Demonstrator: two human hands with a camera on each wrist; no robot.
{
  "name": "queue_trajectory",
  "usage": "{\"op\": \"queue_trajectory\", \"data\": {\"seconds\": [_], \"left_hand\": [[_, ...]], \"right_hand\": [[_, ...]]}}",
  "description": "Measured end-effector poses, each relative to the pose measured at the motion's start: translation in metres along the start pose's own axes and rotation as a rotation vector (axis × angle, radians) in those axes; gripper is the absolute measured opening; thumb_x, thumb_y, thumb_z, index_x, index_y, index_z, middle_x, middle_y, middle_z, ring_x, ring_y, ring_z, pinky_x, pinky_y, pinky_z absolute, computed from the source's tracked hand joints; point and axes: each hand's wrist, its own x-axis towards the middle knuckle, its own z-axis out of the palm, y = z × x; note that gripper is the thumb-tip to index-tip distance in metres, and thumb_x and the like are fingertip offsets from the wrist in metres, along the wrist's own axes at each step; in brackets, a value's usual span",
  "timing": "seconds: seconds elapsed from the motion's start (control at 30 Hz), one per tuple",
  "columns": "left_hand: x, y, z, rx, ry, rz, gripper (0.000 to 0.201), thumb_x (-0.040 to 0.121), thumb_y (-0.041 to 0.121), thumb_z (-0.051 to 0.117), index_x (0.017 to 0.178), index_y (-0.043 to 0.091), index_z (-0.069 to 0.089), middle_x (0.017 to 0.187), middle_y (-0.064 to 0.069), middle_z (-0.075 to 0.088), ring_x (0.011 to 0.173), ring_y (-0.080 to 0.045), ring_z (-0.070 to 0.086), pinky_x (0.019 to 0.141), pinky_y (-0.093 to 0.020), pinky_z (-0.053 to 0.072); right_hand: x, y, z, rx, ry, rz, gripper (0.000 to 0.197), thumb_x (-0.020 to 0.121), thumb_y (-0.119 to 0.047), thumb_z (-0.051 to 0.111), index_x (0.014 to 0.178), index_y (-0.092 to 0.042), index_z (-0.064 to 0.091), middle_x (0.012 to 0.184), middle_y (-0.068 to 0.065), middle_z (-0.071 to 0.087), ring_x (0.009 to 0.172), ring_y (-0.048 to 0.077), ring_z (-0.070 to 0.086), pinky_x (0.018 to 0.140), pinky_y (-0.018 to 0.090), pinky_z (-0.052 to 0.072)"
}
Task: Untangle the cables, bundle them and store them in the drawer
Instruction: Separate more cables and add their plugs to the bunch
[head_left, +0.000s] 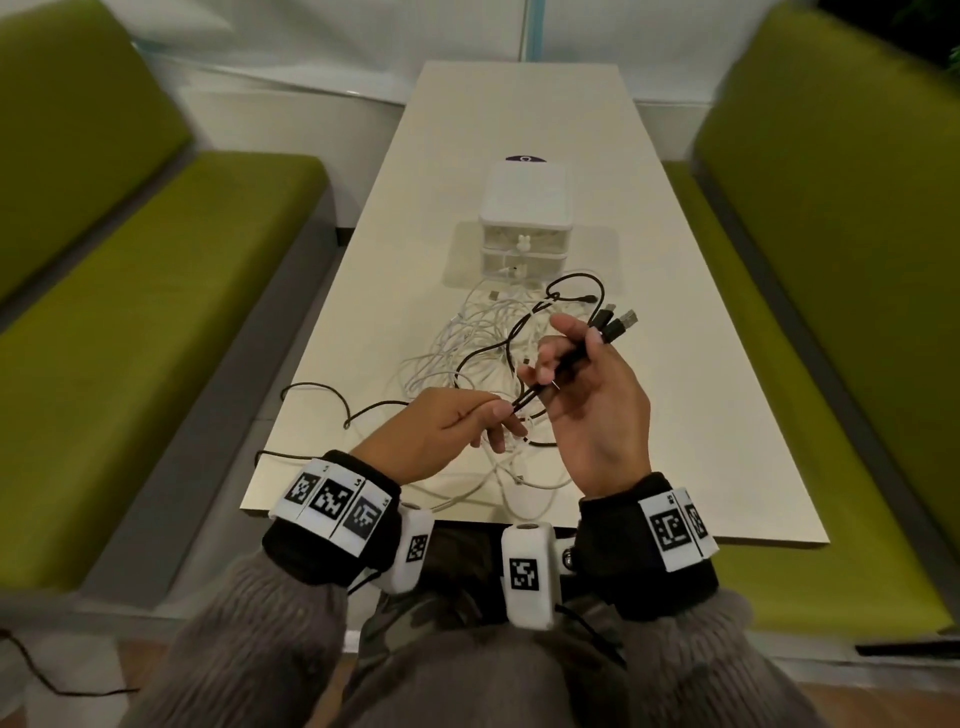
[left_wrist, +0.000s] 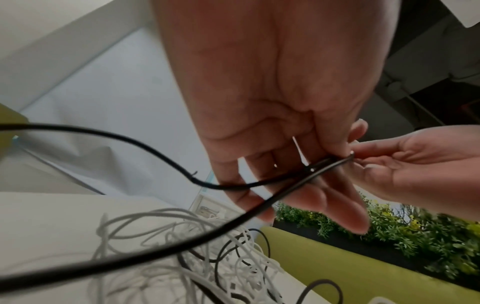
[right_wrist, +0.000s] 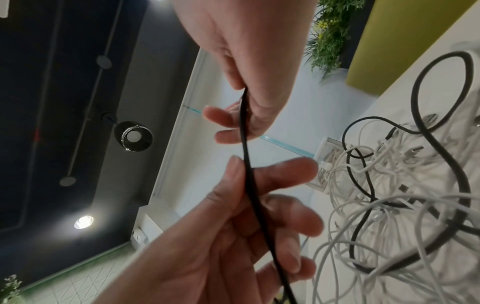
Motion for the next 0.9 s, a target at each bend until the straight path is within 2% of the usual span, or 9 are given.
{"op": "queue_trajectory", "data": {"seconds": [0.13,0.23,0.33,0.47,0.53,0.63,0.77,0.87,0.9], "left_hand": [[-0.001,0.001,0.004,-0.018,-0.026,-0.018,0.032,0.097,0.038,0.043,0.092,0.025,0.072,0.068,0.000,0.061,0.063,-0.001,0.052,0.066,-0.018,0.042],[-0.001,-0.003,0.005,0.089,-0.032,-0.023,0.035,0.091,0.054,0.047,0.076,0.028,0.065,0.070,-0.008,0.059,0.062,-0.015,0.049,0.061,-0.023,0.039],[-0.004,-0.004,-0.001,0.161,-0.028,-0.051,0.031,0.092,0.044,0.047,0.070,0.023,0.053,0.063,0.003,0.049,0.055,-0.006,0.041,0.054,-0.016,0.033],[-0.013,-0.020,-0.017,0.342,0.030,-0.170,0.040,0.085,0.053,0.054,0.068,0.017,0.052,0.056,0.007,0.044,0.050,-0.006,0.039,0.052,-0.021,0.033],[-0.026,-0.040,-0.035,0.459,0.137,-0.267,0.041,0.085,0.046,0.060,0.059,0.018,0.045,0.051,0.005,0.043,0.048,-0.010,0.040,0.051,-0.028,0.033],[-0.051,-0.072,-0.065,0.529,0.259,-0.453,0.040,0.085,0.027,0.064,0.054,0.015,0.041,0.049,0.000,0.041,0.048,-0.016,0.040,0.051,-0.029,0.029],[-0.055,-0.090,-0.086,0.544,0.157,-0.604,0.030,0.083,0.018,0.061,0.058,0.015,0.043,0.056,-0.002,0.044,0.057,-0.020,0.043,0.053,-0.028,0.029],[-0.050,-0.089,-0.097,0.461,-0.017,-0.642,0.013,0.083,0.019,0.064,0.078,0.027,0.055,0.079,0.001,0.058,0.078,-0.019,0.054,0.062,-0.025,0.038],[-0.049,-0.085,-0.099,0.404,-0.033,-0.617,0.017,0.082,0.017,0.066,0.088,0.030,0.056,0.087,0.003,0.060,0.086,-0.016,0.055,0.069,-0.025,0.040]], "right_hand": [[0.000,0.001,-0.001,0.007,0.061,0.017,0.030,0.104,-0.021,0.031,0.094,-0.008,0.057,0.056,-0.003,0.040,0.047,0.010,0.030,0.050,0.022,0.036],[0.002,-0.006,-0.004,0.052,0.085,0.002,0.030,0.104,-0.021,0.030,0.086,-0.011,0.052,0.051,-0.006,0.033,0.045,0.008,0.026,0.045,0.020,0.030],[0.003,-0.011,-0.010,0.079,0.105,-0.004,0.031,0.103,-0.020,0.030,0.077,-0.015,0.048,0.049,-0.008,0.028,0.043,0.007,0.023,0.043,0.019,0.024],[0.001,-0.012,-0.011,0.032,0.191,-0.049,0.033,0.100,-0.015,0.029,0.072,-0.017,0.044,0.048,-0.010,0.024,0.043,0.007,0.019,0.044,0.021,0.018],[0.002,-0.025,-0.017,0.058,0.292,-0.138,0.033,0.097,-0.010,0.028,0.069,-0.018,0.042,0.047,-0.010,0.024,0.042,0.008,0.018,0.042,0.021,0.017],[0.003,-0.045,-0.033,0.102,0.422,-0.206,0.030,0.092,-0.011,0.031,0.064,-0.018,0.038,0.047,-0.007,0.023,0.044,0.012,0.015,0.041,0.023,0.016],[0.001,-0.030,-0.035,-0.037,0.479,-0.126,0.030,0.091,-0.017,0.032,0.061,-0.019,0.034,0.048,-0.007,0.022,0.044,0.012,0.014,0.041,0.024,0.013],[0.001,-0.028,-0.033,-0.066,0.530,-0.132,0.031,0.089,-0.018,0.034,0.058,-0.020,0.031,0.048,-0.007,0.023,0.043,0.012,0.014,0.040,0.023,0.015],[0.002,-0.032,-0.035,-0.059,0.547,-0.144,0.031,0.089,-0.018,0.034,0.058,-0.020,0.031,0.048,-0.007,0.023,0.043,0.012,0.014,0.040,0.022,0.015]]}}
